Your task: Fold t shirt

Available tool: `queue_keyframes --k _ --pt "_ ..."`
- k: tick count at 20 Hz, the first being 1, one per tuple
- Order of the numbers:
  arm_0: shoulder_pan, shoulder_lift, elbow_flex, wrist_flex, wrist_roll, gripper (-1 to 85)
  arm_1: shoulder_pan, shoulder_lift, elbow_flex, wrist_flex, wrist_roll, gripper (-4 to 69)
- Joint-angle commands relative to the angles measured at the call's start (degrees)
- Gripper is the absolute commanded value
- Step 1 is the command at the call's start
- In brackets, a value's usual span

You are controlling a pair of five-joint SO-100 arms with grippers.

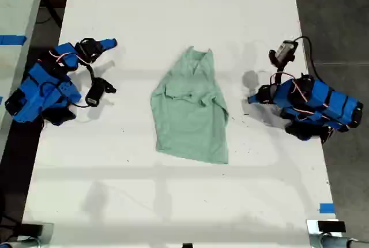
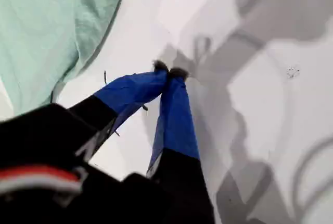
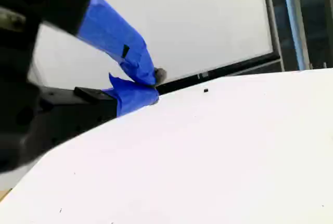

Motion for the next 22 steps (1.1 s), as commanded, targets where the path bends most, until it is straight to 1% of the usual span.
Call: queue_keyframes --k 1,2,5,7,9,10,12,13,14,15,16,18,19,21,22 --pt "0.4 0.7 2.4 -0.4 -0.2 -0.2 -7.6 0.5 -6.6 -2.9 41.0 -0.5" --pt "0.4 0.7 2.4 -0.4 -0.3 -0.2 -8.9 0.4 -8.4 -2.6 41.5 -0.5" --pt "0.3 0.7 2.4 -0.4 -0.3 -0.2 -11.8 0.2 -15.1 1.1 43.3 -0.5" --pt "0.4 0.7 2.4 -0.3 -0.4 -0.2 -13.7 -1.2 -19.3 1.7 43.3 -0.5" --pt "0.3 0.7 2.4 -0.3 -0.4 -0.2 -16.6 -7.0 -23.8 0.3 45.2 0.1" --pt "0.3 0.7 2.4 -0.3 -0.4 -0.2 -18.7 -11.2 -25.0 -2.4 46.7 10.0" --pt "0.2 0.7 2.4 -0.3 -0.4 -0.2 -23.7 -23.1 -27.1 -8.7 49.4 25.9" --pt "0.2 0.7 2.4 -0.2 -0.4 -0.2 -26.4 -31.4 -29.6 -11.0 50.4 32.6" --pt "0.3 0.7 2.4 -0.2 -0.4 -0.2 -28.8 -39.5 -32.6 -12.5 51.1 37.7" --pt "0.3 0.7 2.4 -0.2 -0.4 -0.2 -30.8 -46.8 -35.6 -13.4 51.4 40.8" --pt "0.3 0.7 2.4 -0.2 -0.4 -0.2 -32.3 -52.5 -37.8 -14.3 51.9 42.2" --pt "0.4 0.7 2.4 -0.2 -0.5 -0.2 -34.4 -58.1 -37.4 -17.8 53.2 41.6" --pt "0.6 0.7 2.4 -0.2 -0.6 -0.2 -35.6 -58.8 -34.3 -21.1 54.4 39.4" --pt "0.5 0.7 2.4 -0.1 -0.6 -0.2 -38.4 -59.9 -26.3 -29.8 57.2 36.1" --pt "0.5 0.7 2.4 -0.1 -0.6 -0.2 -39.5 -62.0 -24.1 -33.1 58.5 35.4"
